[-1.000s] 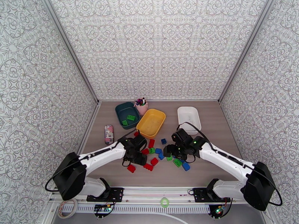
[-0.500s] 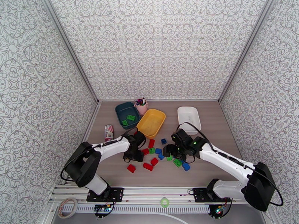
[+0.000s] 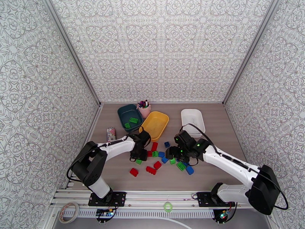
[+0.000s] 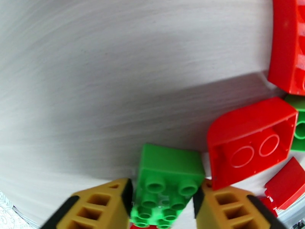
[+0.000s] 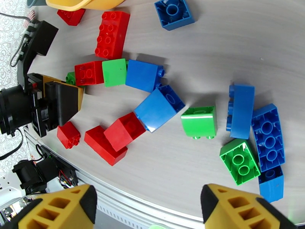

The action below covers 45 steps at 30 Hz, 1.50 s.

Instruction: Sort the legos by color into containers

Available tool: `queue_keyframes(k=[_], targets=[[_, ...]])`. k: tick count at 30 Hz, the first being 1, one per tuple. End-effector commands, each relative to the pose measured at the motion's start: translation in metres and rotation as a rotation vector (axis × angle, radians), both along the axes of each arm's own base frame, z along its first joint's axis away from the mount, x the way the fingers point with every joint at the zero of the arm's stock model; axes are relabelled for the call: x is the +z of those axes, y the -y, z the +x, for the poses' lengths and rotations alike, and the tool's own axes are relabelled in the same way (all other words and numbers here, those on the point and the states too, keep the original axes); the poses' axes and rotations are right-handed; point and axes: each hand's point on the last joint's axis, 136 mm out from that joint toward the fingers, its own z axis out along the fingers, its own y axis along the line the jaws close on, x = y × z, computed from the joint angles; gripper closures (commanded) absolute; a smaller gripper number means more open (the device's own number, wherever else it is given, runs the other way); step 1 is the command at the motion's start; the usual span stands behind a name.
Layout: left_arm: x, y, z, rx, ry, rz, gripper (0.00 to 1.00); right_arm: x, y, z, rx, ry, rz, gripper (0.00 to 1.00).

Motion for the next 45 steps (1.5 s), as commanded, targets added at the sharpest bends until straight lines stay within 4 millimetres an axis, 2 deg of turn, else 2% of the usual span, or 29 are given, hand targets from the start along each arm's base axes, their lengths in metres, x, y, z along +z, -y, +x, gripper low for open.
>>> queue_keyframes(k=[1, 10, 17, 21, 28, 31, 35, 40, 45], targets=[[0.004, 0.0, -0.008, 0.02, 0.006, -0.012, 0.61, 0.004, -0.004, 0.003, 0.003, 0.011, -0.005, 0.25], [0.041, 0.006, 0.002, 0.09, 0.095, -0.096, 0.73, 0.001, -0.02, 0.01, 0.051, -0.002, 0.012, 0.24], [0.073, 0.005, 0.015, 0.172, 0.157, -0.179, 0.76, 0.003, -0.05, 0.029, 0.142, -0.011, 0.012, 0.24], [0.095, 0.003, 0.03, 0.249, 0.193, -0.299, 0.76, 0.004, -0.072, 0.042, 0.2, -0.015, 0.016, 0.24], [0.124, -0.017, 0.063, 0.419, 0.222, -0.51, 0.77, 0.011, -0.114, 0.069, 0.294, -0.009, 0.048, 0.24], [0.131, -0.03, 0.078, 0.48, 0.236, -0.573, 0.77, 0.016, -0.133, 0.082, 0.325, -0.001, 0.067, 0.24], [0.136, -0.048, 0.098, 0.543, 0.249, -0.611, 0.77, 0.023, -0.147, 0.096, 0.35, 0.023, 0.071, 0.24], [0.14, -0.059, 0.123, 0.557, 0.254, -0.602, 0.78, 0.032, -0.146, 0.115, 0.346, 0.069, 0.041, 0.24], [0.147, -0.063, 0.158, 0.556, 0.273, -0.597, 0.78, 0.04, -0.128, 0.136, 0.279, 0.094, 0.039, 0.24]])
